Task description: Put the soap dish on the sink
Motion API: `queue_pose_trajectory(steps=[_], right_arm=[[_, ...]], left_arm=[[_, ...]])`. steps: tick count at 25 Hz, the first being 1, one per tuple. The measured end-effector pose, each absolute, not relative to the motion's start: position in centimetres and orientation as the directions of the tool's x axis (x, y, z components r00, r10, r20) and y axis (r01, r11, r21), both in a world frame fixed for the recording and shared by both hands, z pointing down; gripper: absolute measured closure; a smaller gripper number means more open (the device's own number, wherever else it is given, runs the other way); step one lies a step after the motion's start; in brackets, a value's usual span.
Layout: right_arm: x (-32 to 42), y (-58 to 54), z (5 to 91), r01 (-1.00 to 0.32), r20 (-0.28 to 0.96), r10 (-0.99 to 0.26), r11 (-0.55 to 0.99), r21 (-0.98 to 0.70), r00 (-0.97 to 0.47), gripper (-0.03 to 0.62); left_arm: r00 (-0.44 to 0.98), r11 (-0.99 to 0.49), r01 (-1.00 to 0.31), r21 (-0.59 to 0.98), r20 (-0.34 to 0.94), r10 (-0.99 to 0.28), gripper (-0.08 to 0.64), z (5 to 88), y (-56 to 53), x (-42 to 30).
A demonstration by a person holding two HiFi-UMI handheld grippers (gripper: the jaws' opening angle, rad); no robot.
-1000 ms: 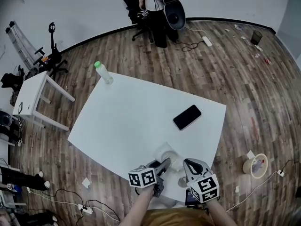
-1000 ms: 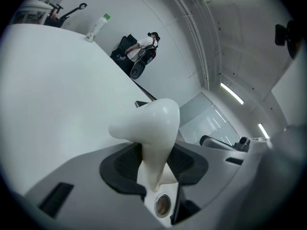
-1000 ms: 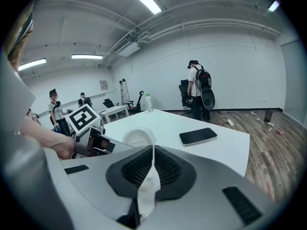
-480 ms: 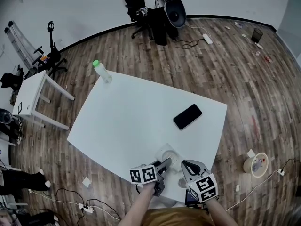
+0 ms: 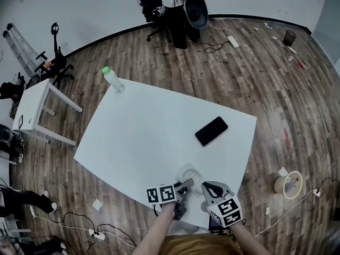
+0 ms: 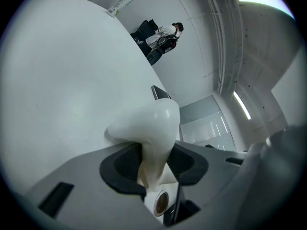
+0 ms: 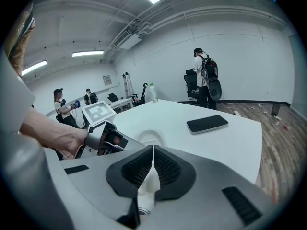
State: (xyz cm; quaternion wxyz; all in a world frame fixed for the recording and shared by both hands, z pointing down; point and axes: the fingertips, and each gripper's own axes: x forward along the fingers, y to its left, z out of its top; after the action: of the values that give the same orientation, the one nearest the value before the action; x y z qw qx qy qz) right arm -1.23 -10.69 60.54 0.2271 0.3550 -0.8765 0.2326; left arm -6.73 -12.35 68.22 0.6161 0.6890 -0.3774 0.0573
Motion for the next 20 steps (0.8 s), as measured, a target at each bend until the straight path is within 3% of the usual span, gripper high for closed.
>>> queue_pose_trajectory(steps=[9,15,20], right_arm=[[-1.3,-11.0,62.0,-0.733,0.582,-0.511,0.639,-0.235,-0.632,0.581],[-1.5,-10.8,62.5,-0.718,0.601,-0.519,0.682,-0.139,-0.608,0.58],[-1.0,-10.4,63.1,-0.704,0.626,-0.522,0.707,-0.062,-0.579,0.443]], left_arm=[[0.72,0.073,-0.557,0.827,0.525,-0.455,0.408,68.6,-12.8,-6.1],[0.726,0.09,-0.521,0.849,0.496,-0.477,0.408,68.5,-12.7,-6.0],[0.727,0.09,-0.516,0.852,0.491,-0.479,0.408,68.6,-12.8,-6.0]])
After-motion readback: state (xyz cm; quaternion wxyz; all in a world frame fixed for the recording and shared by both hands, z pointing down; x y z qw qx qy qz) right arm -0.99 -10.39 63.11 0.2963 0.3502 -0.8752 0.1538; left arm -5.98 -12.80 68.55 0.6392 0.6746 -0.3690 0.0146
